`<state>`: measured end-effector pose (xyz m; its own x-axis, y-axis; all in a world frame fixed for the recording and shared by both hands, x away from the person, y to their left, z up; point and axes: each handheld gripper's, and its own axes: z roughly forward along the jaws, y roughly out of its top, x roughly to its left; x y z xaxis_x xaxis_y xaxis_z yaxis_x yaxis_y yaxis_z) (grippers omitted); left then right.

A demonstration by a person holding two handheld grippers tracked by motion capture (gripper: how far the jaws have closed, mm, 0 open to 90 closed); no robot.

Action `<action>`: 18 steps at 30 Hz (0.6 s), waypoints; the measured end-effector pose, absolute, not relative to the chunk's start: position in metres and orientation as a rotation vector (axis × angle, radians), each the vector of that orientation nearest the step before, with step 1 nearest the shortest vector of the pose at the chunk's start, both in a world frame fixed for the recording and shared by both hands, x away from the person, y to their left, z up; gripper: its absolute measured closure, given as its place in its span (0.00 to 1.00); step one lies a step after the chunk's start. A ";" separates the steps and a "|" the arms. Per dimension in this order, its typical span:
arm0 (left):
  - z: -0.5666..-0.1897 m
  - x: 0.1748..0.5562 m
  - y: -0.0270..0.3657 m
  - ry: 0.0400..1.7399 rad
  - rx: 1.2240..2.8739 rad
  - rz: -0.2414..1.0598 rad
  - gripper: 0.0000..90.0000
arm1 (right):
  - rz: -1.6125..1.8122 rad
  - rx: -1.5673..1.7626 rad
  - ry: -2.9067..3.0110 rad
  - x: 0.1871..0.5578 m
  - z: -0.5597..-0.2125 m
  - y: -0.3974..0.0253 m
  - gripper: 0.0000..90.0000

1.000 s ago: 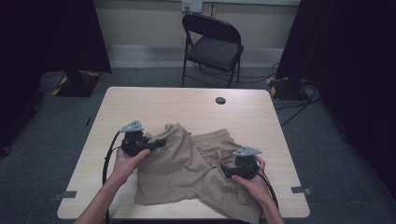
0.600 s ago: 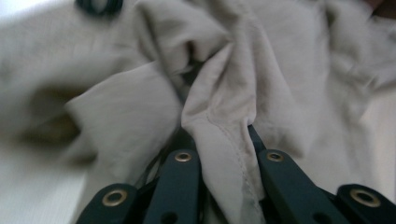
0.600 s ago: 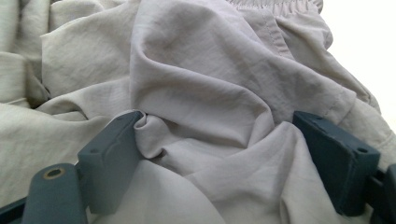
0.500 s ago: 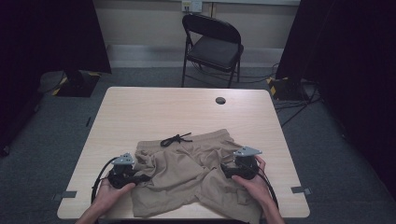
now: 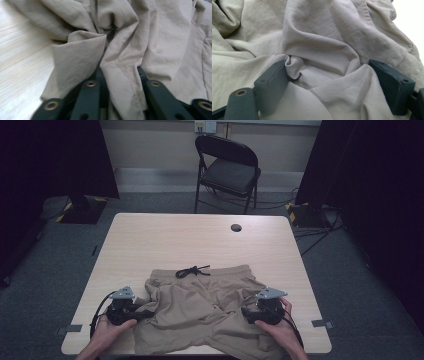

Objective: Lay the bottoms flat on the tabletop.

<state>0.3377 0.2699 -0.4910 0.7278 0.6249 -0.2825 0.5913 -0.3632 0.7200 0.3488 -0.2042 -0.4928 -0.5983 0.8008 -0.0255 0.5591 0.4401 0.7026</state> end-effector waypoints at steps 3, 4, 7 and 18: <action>-0.483 0.338 0.275 0.922 2.023 0.069 0.72 | 0.973 1.175 2.336 0.353 -0.486 -0.206 0.21; -0.478 0.340 0.278 0.920 2.010 0.083 0.70 | 0.984 1.186 2.323 0.354 -0.483 -0.206 0.21; -0.462 0.347 0.281 0.898 1.981 0.135 0.64 | 1.051 1.199 2.278 0.363 -0.468 -0.209 0.21; -0.435 0.401 0.289 1.001 1.832 0.171 0.59 | 1.121 1.245 2.192 0.416 -0.454 -0.209 0.47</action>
<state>0.4014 0.2886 -0.4352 0.6474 0.6977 -0.3068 0.5565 -0.1576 0.8158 0.4164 -0.2088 -0.4539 -0.5352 0.8428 0.0571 0.5394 0.2890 0.7909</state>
